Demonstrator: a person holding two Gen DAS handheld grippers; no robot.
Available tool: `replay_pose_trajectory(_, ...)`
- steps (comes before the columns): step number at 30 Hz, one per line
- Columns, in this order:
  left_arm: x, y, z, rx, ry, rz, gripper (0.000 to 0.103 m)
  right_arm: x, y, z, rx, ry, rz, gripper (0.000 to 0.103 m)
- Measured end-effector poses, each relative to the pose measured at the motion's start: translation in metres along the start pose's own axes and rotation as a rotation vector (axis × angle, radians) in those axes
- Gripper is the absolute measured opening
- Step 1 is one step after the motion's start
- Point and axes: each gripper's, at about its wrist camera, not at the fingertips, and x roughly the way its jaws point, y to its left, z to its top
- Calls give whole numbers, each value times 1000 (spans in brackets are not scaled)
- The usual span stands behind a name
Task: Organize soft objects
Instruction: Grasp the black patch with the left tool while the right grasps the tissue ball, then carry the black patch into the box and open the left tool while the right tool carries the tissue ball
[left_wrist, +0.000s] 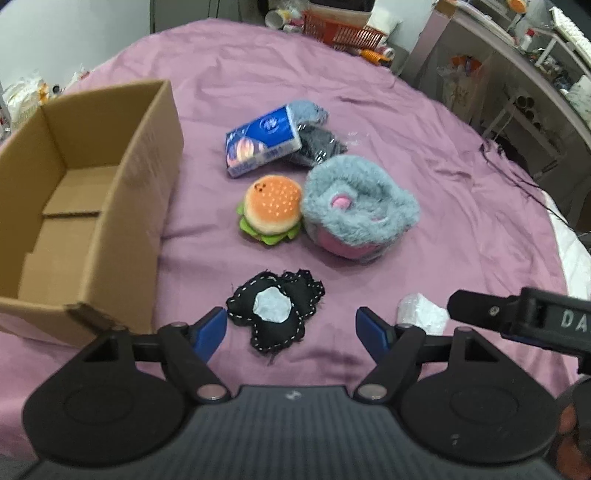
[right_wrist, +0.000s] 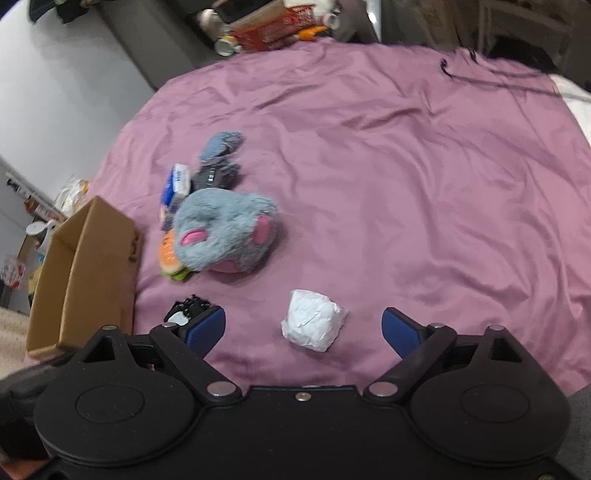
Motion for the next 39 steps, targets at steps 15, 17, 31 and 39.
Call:
replay_pose_trajectory(15,42,8,5,-65,47,30,62,46,-20,2,174,107,-52,78)
replay_pose_trajectory(17,44,6,5,-62,44,44,59,51,-23,2,199,126,-56,70)
replay_pose_trajectory(31,21,9,3,-60,-15,50,29,45,-22,-2,229,68,41,38)
replay_pose_trajectory(39,-11,5,7,-65,-77,14,29,19,-12,-1,171,-44,97,38)
